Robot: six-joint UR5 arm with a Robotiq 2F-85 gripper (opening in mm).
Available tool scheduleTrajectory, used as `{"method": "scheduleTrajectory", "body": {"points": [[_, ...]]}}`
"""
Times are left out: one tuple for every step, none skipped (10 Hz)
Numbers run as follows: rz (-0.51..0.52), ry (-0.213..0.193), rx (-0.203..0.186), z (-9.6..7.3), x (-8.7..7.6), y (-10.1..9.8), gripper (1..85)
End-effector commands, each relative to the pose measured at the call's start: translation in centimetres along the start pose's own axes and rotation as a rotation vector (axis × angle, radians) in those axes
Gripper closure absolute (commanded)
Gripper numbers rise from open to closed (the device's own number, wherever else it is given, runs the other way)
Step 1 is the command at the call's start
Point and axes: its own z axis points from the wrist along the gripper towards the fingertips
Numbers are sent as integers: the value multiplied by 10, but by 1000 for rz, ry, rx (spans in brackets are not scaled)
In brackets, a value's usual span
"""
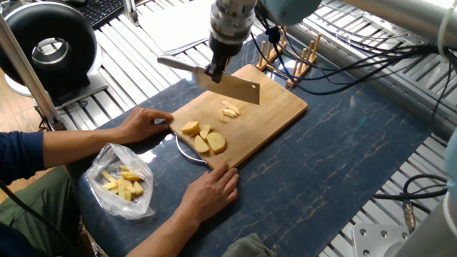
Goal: Chop the potatoes
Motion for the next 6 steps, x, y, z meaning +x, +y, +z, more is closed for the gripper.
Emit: {"method": "scheduleTrajectory", "body": {"points": [[52, 16, 2, -7, -12, 5, 847], [54, 24, 17, -10, -14, 3, 847], [40, 31, 20, -12, -14, -3, 847], [31, 35, 25, -14, -14, -10, 847], [34, 36, 22, -15, -17, -13, 847], [36, 43, 35, -18, -19, -18, 847]]}}
